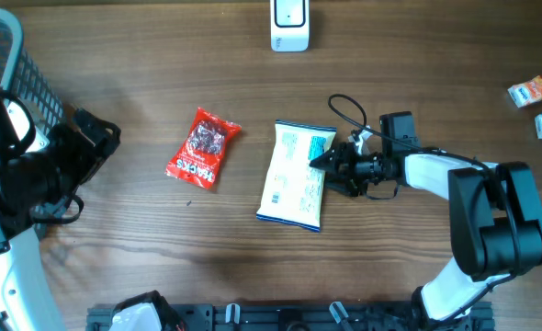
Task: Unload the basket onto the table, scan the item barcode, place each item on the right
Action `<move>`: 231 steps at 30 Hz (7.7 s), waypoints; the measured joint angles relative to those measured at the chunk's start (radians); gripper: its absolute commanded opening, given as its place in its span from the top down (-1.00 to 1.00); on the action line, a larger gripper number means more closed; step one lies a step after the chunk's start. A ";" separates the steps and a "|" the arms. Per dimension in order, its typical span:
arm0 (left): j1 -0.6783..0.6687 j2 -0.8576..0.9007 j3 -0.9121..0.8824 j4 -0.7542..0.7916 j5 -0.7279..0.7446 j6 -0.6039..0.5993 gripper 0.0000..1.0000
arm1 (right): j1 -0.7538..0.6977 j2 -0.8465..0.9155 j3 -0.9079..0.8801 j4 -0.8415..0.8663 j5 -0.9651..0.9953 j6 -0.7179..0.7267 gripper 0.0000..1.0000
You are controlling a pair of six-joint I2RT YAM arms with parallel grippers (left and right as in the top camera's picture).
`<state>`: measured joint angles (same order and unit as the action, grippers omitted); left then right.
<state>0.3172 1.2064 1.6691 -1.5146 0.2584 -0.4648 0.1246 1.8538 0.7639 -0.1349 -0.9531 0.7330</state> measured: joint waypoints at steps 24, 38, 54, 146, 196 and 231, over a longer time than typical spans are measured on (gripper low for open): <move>-0.123 0.000 -0.156 0.048 0.085 0.118 0.92 | -0.001 -0.001 0.003 0.008 -0.024 -0.023 -0.58; -0.528 0.257 -0.818 0.977 0.243 -0.168 0.92 | -0.001 -0.001 0.003 0.009 -0.026 -0.023 -0.58; -0.734 0.537 -0.827 1.366 -0.032 -0.595 0.92 | -0.001 -0.001 0.003 0.009 -0.026 -0.023 -0.58; -0.893 0.600 -0.766 1.308 -0.265 -1.000 0.92 | 0.087 0.061 -0.029 0.532 0.039 -0.068 0.92; -0.690 0.433 -0.821 1.078 -0.273 -0.631 -1.00 | -0.124 0.018 0.027 0.785 0.246 0.252 0.91; -0.690 0.433 -0.823 1.108 -0.277 -0.631 -1.00 | 0.348 0.063 0.283 1.285 1.468 -1.601 0.91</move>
<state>-0.3733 1.6394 0.8463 -0.4068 -0.0185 -1.0962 0.4725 1.9163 1.0470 1.1500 0.5144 -0.8684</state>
